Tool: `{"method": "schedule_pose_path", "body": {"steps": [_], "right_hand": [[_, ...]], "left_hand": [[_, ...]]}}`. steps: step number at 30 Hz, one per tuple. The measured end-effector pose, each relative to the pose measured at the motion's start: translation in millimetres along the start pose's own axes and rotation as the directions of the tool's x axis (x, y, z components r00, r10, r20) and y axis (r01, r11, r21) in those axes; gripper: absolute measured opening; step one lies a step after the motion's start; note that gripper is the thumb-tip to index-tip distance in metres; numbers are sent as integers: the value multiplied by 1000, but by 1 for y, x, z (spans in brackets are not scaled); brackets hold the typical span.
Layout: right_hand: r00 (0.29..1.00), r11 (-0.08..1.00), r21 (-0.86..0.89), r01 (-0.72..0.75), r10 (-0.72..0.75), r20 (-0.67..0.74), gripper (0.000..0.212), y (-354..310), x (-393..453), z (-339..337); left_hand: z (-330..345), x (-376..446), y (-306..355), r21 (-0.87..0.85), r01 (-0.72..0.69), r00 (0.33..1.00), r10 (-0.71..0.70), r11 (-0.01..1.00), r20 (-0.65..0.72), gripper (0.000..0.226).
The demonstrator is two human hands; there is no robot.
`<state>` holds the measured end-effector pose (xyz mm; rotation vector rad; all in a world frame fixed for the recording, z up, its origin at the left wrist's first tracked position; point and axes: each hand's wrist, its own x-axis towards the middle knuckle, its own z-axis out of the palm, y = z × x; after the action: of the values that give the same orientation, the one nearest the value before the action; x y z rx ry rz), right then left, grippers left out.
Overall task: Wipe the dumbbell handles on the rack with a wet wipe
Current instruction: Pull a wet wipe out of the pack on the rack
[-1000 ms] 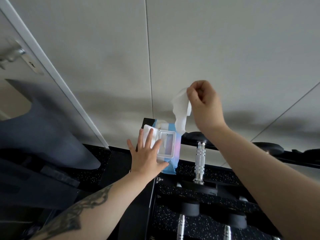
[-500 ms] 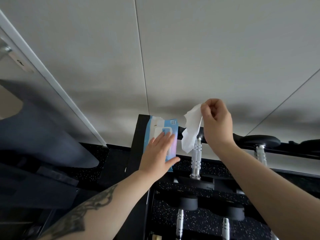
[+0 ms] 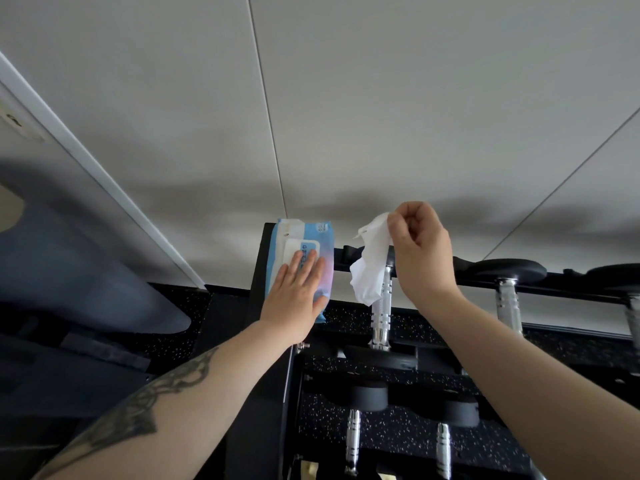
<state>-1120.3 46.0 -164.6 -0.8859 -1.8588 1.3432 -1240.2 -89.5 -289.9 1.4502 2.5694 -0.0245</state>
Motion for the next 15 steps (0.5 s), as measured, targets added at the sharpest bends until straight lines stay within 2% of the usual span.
{"method": "schedule_pose_path", "body": {"steps": [3, 5, 9, 13, 15], "right_hand": [[999, 999, 24, -31, 31, 10, 14, -1, -4, 0], [997, 999, -6, -41, 42, 66, 13, -3, -6, -2], [966, 991, -55, -125, 135, 222, 10, -7, -3, -9], [930, 947, 64, -315, 294, 222, 11, -13, 4, -21], [922, 929, 118, -351, 321, 217, 13, -18, 6, -28]], "left_hand": [[0, 1, 0, -12, -7, 1000, 7, 1000, 12, 66], [0, 1, 0, -48, -14, 1000, 14, 999, 2, 68], [-11, -4, -4, -269, -58, 993, 28, 961, -116, 65], [-27, -6, -3, -499, -21, 965, -113, 866, -236, 54], [-34, -5, 0, -502, -6, 965, -126, 865, -228, 52]]}}
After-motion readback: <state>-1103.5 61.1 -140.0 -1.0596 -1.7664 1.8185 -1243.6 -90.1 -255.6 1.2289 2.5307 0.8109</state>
